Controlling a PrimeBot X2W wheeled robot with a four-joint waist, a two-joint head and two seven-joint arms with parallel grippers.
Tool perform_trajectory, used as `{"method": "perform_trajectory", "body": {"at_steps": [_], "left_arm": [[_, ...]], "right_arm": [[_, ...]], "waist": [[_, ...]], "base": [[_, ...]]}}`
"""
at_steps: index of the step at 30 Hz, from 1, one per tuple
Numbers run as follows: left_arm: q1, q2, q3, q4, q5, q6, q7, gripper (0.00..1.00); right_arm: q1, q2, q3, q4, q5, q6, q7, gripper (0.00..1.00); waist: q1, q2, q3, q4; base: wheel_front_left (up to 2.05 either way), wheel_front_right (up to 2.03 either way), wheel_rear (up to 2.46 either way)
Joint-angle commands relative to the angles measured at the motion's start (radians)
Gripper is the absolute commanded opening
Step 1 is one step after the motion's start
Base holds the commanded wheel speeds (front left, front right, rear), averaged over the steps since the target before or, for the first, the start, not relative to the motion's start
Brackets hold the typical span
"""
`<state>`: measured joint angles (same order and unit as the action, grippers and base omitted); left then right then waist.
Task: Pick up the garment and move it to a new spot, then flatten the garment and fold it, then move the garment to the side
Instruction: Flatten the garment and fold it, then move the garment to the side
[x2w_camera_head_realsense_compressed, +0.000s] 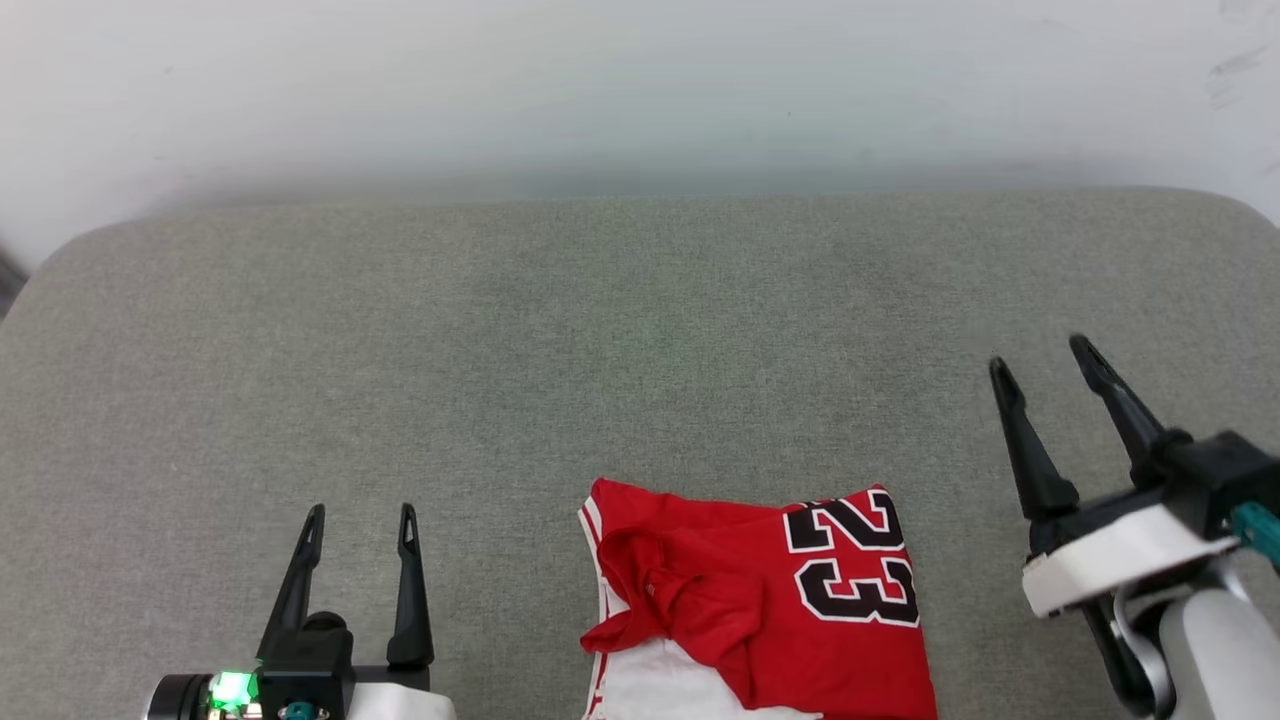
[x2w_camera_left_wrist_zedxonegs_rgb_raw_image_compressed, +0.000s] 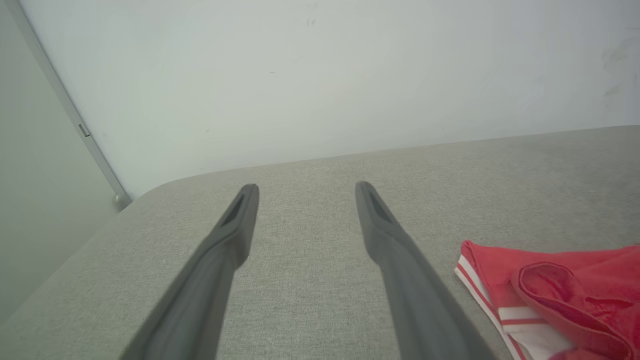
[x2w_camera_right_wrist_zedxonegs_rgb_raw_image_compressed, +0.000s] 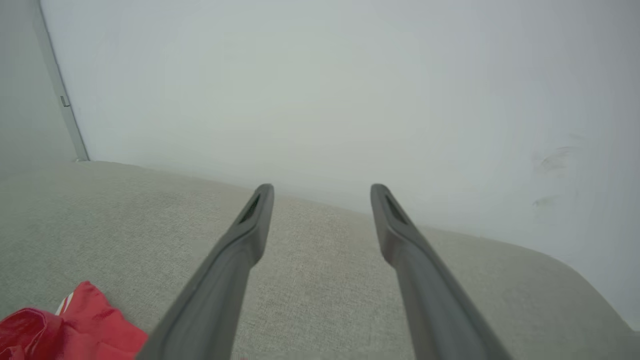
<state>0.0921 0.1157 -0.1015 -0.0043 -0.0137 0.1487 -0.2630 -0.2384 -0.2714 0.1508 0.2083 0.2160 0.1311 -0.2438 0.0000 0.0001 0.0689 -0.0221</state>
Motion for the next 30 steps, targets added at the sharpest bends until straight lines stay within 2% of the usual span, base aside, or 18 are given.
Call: {"method": "perform_trajectory", "body": {"at_steps": [1, 7, 15, 24, 30], "left_arm": [[0.005, 0.0, -0.003, 0.001, -0.004, -0.006, -0.002, 1.0], [0.016, -0.002, -0.002, -0.004, -0.014, -0.016, -0.002, 1.0], [0.026, -0.007, 0.001, -0.013, -0.022, -0.032, -0.002, 1.0], [0.029, -0.014, 0.015, -0.009, -0.023, -0.043, -0.002, 1.0], [0.025, -0.018, 0.025, -0.001, -0.021, -0.048, -0.002, 1.0]], "right_arm": [[0.045, 0.03, -0.031, -0.015, -0.017, -0.001, -0.012, 1.0], [0.17, 0.129, -0.122, -0.093, -0.064, -0.001, -0.022, 1.0], [0.289, 0.193, -0.165, -0.17, -0.085, -0.001, -0.021, 1.0], [0.351, 0.218, -0.185, -0.207, -0.097, -0.001, -0.021, 1.0], [0.276, 0.202, -0.193, -0.24, -0.118, -0.001, -0.021, 1.0]], "waist": [[0.0, -0.0001, -0.003, 0.0], [0.0, -0.0001, -0.008, -0.003], [0.0, -0.0001, -0.009, 0.004], [0.0, -0.0001, -0.008, 0.011], [0.0, -0.0001, -0.013, 0.009]], "base": [[0.0, 0.0, 0.0], [0.0, 0.0, 0.0], [0.0, 0.0, 0.0], [0.0, 0.0, 0.0], [0.0, 0.0, 0.0]]}}
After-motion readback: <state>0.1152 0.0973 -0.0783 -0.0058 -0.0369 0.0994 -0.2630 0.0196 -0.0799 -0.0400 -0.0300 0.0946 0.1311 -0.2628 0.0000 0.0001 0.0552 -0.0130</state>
